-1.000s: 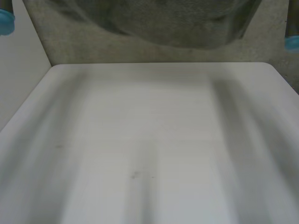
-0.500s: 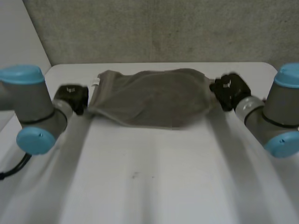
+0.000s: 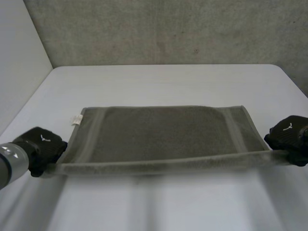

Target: Fold the towel.

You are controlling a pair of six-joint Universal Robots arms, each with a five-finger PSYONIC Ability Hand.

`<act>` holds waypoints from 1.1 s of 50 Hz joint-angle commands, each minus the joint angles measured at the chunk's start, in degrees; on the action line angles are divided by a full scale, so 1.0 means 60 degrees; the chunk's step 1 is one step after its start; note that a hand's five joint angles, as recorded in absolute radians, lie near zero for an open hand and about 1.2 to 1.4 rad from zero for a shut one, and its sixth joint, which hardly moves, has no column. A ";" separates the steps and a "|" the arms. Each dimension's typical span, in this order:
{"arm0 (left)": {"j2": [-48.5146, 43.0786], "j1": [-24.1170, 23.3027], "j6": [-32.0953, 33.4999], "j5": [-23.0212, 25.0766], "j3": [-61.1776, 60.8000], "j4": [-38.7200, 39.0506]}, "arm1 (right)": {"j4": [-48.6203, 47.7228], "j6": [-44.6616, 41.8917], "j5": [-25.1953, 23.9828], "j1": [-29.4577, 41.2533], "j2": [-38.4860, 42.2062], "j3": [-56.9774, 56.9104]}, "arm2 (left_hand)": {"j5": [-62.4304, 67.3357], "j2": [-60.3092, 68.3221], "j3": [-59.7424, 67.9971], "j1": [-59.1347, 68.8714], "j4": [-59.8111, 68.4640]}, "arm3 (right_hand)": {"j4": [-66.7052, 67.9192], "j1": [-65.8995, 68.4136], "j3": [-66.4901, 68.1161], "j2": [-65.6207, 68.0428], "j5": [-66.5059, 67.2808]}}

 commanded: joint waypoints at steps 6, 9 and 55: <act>-0.0886 -0.0192 -0.0421 0.0368 0.1262 0.1203 | -0.2062 0.1097 0.0038 0.0373 0.0478 -0.0378 | 0.1724 0.1697 0.1710 0.1747 0.1703 | 0.1938 0.4109 0.1993 0.2112 0.2246; -0.1867 -0.0280 -0.0582 0.0324 0.1818 0.1804 | -0.2749 0.1390 0.0272 0.0812 0.1224 -0.0743 | 0.1724 0.1697 0.1710 0.1747 0.1703 | 0.1938 0.4109 0.1993 0.2112 0.2246; -0.7251 -0.1511 -0.2764 -0.1068 0.8387 0.4151 | -0.8686 0.3365 0.2766 0.2206 0.4264 -0.3341 | -0.9942 -0.9970 -0.9956 -0.9920 -0.9963 | -0.9729 -0.7558 -0.9673 -0.9555 -0.9420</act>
